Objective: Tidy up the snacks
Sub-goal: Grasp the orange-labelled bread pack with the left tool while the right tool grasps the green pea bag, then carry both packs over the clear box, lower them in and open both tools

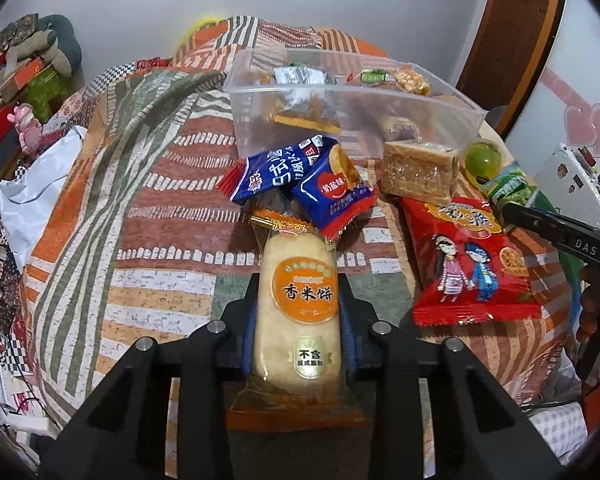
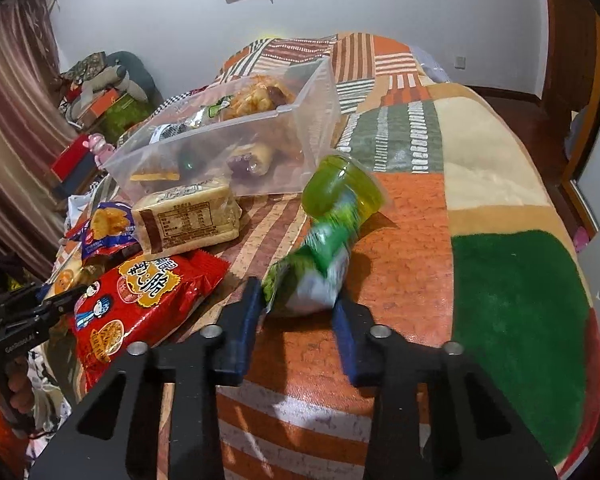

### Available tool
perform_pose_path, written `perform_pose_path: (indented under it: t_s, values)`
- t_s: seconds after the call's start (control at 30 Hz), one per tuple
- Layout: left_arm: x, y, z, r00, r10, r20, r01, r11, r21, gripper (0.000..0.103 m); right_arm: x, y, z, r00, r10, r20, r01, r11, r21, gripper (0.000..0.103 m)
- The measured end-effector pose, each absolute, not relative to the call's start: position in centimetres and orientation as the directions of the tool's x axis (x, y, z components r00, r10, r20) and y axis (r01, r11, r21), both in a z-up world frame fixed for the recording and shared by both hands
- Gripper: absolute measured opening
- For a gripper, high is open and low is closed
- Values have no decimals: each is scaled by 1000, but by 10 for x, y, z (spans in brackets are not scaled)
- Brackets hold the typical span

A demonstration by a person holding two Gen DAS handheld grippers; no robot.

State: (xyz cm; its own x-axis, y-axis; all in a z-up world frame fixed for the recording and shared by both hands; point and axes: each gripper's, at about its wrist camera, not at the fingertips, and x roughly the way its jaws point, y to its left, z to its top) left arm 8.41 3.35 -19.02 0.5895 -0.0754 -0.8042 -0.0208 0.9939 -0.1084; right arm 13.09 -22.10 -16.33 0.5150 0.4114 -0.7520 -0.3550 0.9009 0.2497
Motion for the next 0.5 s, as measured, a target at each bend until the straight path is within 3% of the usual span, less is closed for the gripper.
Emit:
perform_pose_path:
  t_s: [0.17,0.4,0.5]
  values:
    - [78,37,-171,629,-70,-774,-27,993,-111,33,128,-220,-159,519,402,-754,-368,902,227,28]
    - [73,41,-148,680,-60,-731,-25,994,-105,33,129,-218,-160,517,361,-777,-351,916,192,46]
    - [74,41,-141,693,-55,-719,-22,995,-98,33,134,-222,-161,514,369,-774,-325,919,222,48]
